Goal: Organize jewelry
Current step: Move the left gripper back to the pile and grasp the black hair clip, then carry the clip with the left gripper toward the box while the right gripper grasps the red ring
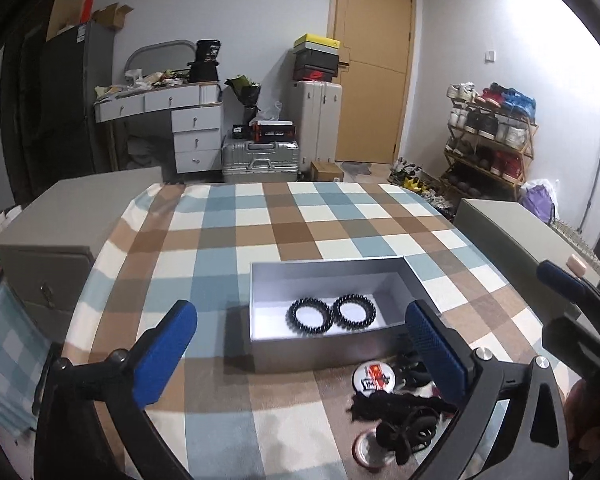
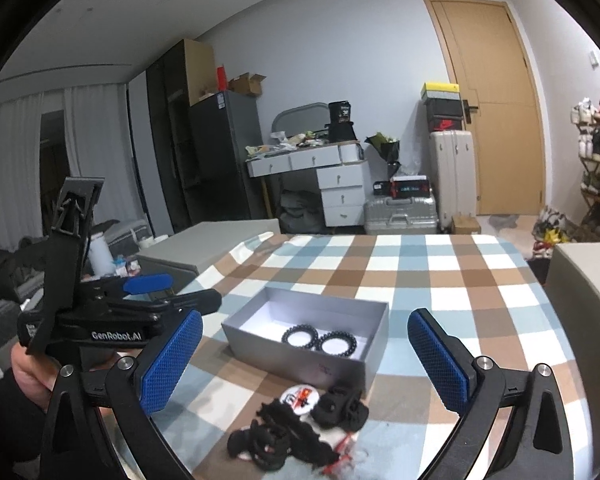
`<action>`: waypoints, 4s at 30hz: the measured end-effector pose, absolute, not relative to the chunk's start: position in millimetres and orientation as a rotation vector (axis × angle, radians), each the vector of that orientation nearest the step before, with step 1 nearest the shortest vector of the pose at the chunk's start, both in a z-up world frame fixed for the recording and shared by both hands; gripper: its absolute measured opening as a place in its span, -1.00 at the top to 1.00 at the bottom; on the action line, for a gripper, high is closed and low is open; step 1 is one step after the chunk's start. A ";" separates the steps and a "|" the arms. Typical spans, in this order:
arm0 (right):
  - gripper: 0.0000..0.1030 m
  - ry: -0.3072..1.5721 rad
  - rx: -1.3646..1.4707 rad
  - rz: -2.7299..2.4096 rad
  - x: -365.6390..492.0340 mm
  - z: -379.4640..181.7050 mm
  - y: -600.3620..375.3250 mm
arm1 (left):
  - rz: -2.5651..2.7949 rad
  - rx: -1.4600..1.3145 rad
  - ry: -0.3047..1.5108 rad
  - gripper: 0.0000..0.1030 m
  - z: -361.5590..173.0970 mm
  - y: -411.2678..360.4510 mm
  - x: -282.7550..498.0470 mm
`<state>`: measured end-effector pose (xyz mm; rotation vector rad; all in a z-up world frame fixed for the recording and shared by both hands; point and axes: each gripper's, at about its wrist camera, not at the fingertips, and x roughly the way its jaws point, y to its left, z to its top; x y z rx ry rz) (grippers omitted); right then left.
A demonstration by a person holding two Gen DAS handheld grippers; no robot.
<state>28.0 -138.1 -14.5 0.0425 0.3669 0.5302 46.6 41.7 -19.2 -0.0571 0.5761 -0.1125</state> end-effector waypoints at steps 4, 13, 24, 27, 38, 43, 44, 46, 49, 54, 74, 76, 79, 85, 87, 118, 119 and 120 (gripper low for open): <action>-1.00 0.372 0.004 0.510 15.3 -22.7 -136.4 | -0.121 -0.055 0.579 -0.97 -26.0 40.0 33.4; -1.00 0.418 -0.043 0.407 -7.4 -49.1 -139.2 | -0.243 -0.116 0.674 -0.97 -50.1 28.9 24.2; -1.00 0.520 -0.068 0.318 -10.8 -78.5 -151.9 | -0.383 -0.092 0.784 -0.97 -76.6 -0.1 17.6; -1.00 0.531 -0.078 0.291 -10.4 -83.9 -155.8 | -0.398 -0.062 0.796 -0.97 -79.4 -9.5 16.6; -1.00 0.551 -0.055 0.248 -4.7 -92.1 -175.8 | -0.407 0.007 0.848 -0.24 -89.9 -23.5 23.5; -1.00 0.555 -0.022 0.240 -2.1 -92.2 -185.0 | -0.407 0.017 0.867 0.11 -92.0 -23.6 24.4; -1.00 0.555 -0.020 0.241 -1.9 -91.8 -185.8 | -0.406 0.027 0.863 0.12 -91.8 -23.7 23.3; -1.00 0.554 -0.018 0.245 -1.5 -91.3 -186.5 | -0.404 0.029 0.860 0.12 -91.8 -24.5 23.1; -1.00 0.552 -0.015 0.254 -1.8 -90.5 -185.9 | -0.400 0.028 0.852 0.12 -89.2 -22.8 21.5; -1.00 0.563 0.007 0.289 -0.6 -89.9 -186.9 | -0.391 0.028 0.808 0.12 -75.9 -17.1 15.9; -0.58 0.698 0.028 0.488 24.8 -110.4 -148.5 | -0.312 -0.063 0.777 0.12 -68.8 29.6 4.6; -0.45 0.713 0.017 0.490 27.3 -112.9 -145.4 | -0.312 -0.083 0.783 0.12 -69.7 35.3 4.6; -0.23 0.719 -0.027 0.474 26.7 -115.8 -139.1 | -0.301 -0.089 0.779 0.12 -70.2 41.4 2.7; 0.48 0.749 -0.102 0.429 26.0 -123.5 -134.5 | -0.292 -0.102 0.781 0.12 -72.8 48.0 1.0; 0.54 0.749 -0.100 0.427 25.2 -123.1 -137.2 | -0.292 -0.103 0.783 0.12 -73.4 49.0 0.5; 0.59 0.535 0.050 0.601 30.9 -34.8 -133.4 | -0.292 -0.093 0.691 0.12 -34.5 47.4 25.3; 0.58 0.533 0.052 0.606 33.9 -32.7 -132.0 | -0.292 -0.093 0.687 0.12 -33.0 47.1 29.1; 0.58 0.531 0.060 0.616 39.6 -29.8 -130.1 | -0.293 -0.094 0.684 0.12 -31.8 47.0 31.2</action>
